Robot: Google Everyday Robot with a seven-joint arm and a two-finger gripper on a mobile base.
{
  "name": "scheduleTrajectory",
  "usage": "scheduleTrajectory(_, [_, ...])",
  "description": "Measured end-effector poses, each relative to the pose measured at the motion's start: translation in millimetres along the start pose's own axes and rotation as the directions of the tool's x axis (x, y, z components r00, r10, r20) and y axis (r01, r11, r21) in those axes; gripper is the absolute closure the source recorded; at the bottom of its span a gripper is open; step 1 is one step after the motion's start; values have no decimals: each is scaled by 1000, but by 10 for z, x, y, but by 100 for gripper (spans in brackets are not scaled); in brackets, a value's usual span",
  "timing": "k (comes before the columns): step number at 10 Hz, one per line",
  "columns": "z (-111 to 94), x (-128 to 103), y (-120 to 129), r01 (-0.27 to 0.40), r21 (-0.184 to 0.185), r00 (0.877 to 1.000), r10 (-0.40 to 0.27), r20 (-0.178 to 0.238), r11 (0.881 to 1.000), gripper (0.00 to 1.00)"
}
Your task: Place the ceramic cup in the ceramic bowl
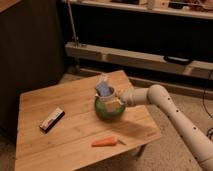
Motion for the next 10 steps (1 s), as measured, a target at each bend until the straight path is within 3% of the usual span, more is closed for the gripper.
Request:
scheduleTrajectory(2, [8, 4, 136, -1, -8, 1000, 1, 4, 1000, 100])
scheduleTrajectory(4, [133, -4, 215, 6, 9, 1000, -7, 12, 1000, 100])
scheduleTrajectory(9, [416, -382, 138, 0, 40, 999, -1, 34, 999, 100])
scheduleTrajectory(10, [400, -433, 124, -2, 38, 999, 1, 39, 999, 93])
